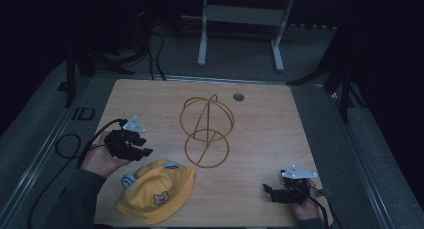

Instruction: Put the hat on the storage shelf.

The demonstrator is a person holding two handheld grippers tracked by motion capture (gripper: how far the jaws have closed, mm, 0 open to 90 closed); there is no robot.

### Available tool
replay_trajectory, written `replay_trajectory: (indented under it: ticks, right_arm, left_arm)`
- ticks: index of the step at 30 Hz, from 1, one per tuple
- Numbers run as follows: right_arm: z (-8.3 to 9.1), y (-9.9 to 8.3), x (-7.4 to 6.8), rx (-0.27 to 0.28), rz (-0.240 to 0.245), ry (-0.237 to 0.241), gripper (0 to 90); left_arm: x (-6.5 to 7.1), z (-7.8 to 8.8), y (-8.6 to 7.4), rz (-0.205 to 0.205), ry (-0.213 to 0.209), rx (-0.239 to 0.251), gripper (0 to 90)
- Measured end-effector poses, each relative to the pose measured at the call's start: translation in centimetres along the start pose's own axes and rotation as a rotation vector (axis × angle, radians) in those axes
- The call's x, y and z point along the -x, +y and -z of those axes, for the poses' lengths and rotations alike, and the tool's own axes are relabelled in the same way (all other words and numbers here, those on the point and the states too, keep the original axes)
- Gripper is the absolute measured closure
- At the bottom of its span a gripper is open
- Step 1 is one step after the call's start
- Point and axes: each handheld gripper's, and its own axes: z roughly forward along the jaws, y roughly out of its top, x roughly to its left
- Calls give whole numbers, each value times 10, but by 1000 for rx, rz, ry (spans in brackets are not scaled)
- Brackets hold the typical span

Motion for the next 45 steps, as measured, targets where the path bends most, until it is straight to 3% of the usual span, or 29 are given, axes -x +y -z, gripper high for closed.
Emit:
replay_trajectory:
  ticks: [4, 10, 19, 24, 30, 36, 41, 43, 44, 45]
  right_arm:
    - [0, 0, 0, 0, 0, 0, 110]
    - [0, 0, 0, 0, -1, 0, 110]
    - [0, 0, 0, 1, -3, 0, 111]
    - [0, 0, 0, 0, -3, 1, 110]
    - [0, 0, 0, -1, -5, 1, 110]
    - [0, 0, 0, 0, -4, 0, 110]
    - [0, 0, 0, 0, 0, 0, 110]
    - [0, 0, 0, 0, 0, 0, 110]
    - [0, 0, 0, 0, 0, 0, 111]
    - [0, 0, 0, 0, 0, 0, 110]
  left_arm:
    - [8, 10, 4, -22, -39, 17, 538]
    - [11, 18, 6, -11, -82, 42, 528]
    - [20, 18, 6, -48, -105, 12, 503]
    - [33, 22, 7, -86, -124, -3, 501]
    - [40, 23, 8, -115, -168, -12, 468]
    - [50, 18, 5, -150, -194, -52, 451]
    - [56, 10, 1, -175, -168, -123, 474]
    - [56, 10, 1, -175, -168, -123, 489]
    - [55, 4, -3, -172, -158, -173, 531]
    - [54, 2, -4, -167, -154, -191, 549]
